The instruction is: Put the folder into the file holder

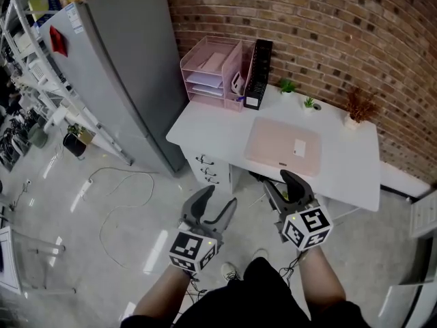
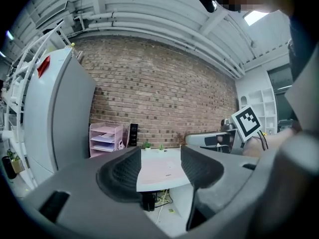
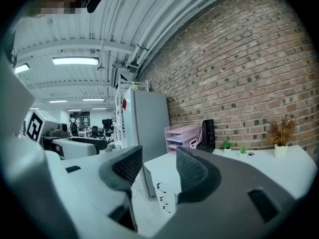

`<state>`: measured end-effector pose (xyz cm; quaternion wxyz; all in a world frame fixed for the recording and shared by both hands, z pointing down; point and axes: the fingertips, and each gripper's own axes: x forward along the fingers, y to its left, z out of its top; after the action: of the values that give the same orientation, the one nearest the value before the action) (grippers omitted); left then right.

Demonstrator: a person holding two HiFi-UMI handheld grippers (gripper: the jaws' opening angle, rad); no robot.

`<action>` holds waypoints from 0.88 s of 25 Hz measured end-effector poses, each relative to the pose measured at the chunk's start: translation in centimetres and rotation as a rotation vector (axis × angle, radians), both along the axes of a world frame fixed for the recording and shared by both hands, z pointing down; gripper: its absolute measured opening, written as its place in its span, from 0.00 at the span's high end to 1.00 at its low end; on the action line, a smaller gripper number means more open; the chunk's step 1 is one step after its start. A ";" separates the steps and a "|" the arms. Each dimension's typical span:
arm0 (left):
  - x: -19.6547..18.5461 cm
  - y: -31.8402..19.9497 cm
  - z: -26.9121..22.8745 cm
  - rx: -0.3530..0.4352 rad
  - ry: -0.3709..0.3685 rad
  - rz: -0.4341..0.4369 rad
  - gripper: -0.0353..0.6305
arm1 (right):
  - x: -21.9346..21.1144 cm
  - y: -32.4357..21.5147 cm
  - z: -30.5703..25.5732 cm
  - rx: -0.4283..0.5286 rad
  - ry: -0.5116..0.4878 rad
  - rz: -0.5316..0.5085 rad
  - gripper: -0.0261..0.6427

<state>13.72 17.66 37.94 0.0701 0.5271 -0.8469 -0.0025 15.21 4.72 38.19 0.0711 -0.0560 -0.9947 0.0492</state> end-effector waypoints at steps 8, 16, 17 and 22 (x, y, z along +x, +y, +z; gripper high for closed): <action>-3.3 -3.4 1.5 -0.017 0.018 0.020 0.59 | -3.4 -3.6 1.6 -0.028 0.015 0.020 0.60; -9.8 -9.9 1.3 -0.039 0.016 0.054 0.59 | -9.6 -10.0 2.3 -0.068 0.023 0.050 0.60; -10.7 -10.8 1.4 -0.042 0.016 0.059 0.59 | -10.5 -11.0 2.5 -0.071 0.027 0.055 0.60; -15.1 -14.7 1.9 -0.050 0.023 0.072 0.59 | -14.6 -15.0 3.4 -0.094 0.038 0.073 0.60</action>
<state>-1.35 2.98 39.80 0.0932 0.5550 -0.8265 0.0152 0.61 -10.33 41.62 0.0853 -0.0222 -0.9911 0.0992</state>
